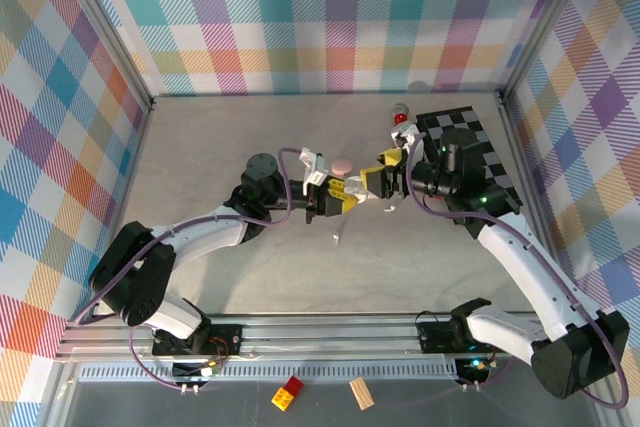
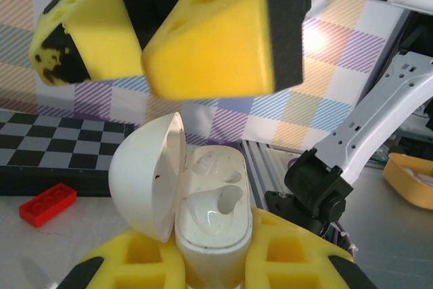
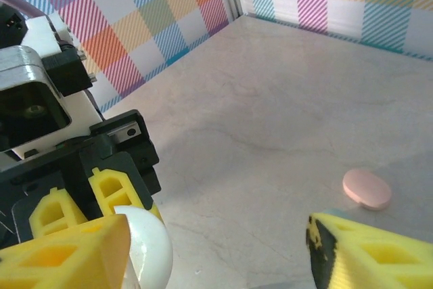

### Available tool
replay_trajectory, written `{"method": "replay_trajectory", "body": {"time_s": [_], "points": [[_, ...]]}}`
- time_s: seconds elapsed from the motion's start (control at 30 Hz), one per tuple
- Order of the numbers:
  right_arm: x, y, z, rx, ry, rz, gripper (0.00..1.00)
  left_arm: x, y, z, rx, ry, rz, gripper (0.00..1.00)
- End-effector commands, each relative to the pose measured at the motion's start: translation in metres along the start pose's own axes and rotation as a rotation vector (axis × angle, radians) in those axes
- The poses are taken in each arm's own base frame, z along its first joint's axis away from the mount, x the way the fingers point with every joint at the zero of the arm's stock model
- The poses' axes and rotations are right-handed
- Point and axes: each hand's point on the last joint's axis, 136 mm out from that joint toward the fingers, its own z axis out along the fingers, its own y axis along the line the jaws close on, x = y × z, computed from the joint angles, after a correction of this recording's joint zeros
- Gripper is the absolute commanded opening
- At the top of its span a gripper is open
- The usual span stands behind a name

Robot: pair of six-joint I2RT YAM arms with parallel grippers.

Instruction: Insert the wireless bluetooth earbuds into the charging case

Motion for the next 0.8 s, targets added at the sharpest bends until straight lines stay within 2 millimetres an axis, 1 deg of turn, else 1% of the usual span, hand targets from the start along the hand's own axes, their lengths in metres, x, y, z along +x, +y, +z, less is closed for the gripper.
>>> {"method": "replay_trajectory", "body": {"time_s": [0.0,0.07,0.1,0.17,0.2,0.27,0.33,0.37,0.47,0.57,0.67,0.73,0.77], "points": [[-0.026,0.009,-0.018,0.016,-0.097,-0.026,0.75,-0.009,-0.008,-0.006,0.004,-0.004,0.087,0.08],[-0.025,-0.002,-0.022,0.086,-0.116,0.002,0.75,-0.006,-0.004,-0.01,-0.03,0.001,0.104,0.08],[-0.022,-0.011,-0.024,0.139,-0.122,0.026,0.75,-0.005,-0.003,-0.013,-0.045,0.004,0.116,0.08],[-0.016,-0.034,-0.029,0.254,-0.146,0.103,0.75,-0.002,-0.001,-0.016,-0.07,0.013,0.13,0.08],[-0.01,-0.051,-0.032,0.334,-0.161,0.177,0.75,0.0,0.0,-0.017,-0.079,0.018,0.136,0.08],[0.01,-0.084,-0.039,0.482,-0.172,0.336,0.73,0.001,0.001,-0.019,-0.091,0.026,0.146,0.09],[0.042,-0.117,-0.047,0.639,-0.151,0.511,0.7,0.003,0.001,-0.02,-0.1,0.029,0.155,0.09],[0.056,-0.127,-0.048,0.675,-0.122,0.573,0.68,0.003,0.001,-0.021,-0.101,0.029,0.158,0.09],[0.095,-0.144,-0.038,0.736,0.01,0.717,0.67,0.004,0.0,-0.021,-0.099,0.032,0.161,0.09],[0.122,-0.152,-0.021,0.742,0.138,0.839,0.67,0.004,-0.001,-0.021,-0.098,0.033,0.174,0.09],[0.146,-0.161,-0.006,0.773,0.258,0.923,0.67,0.004,0.001,-0.022,-0.105,0.038,0.175,0.09],[0.161,-0.167,0.002,0.783,0.297,0.963,0.64,0.004,0.0,-0.021,-0.101,0.04,0.174,0.09],[0.168,-0.169,0.006,0.789,0.311,0.986,0.61,0.004,0.0,-0.021,-0.098,0.04,0.173,0.09]]}}
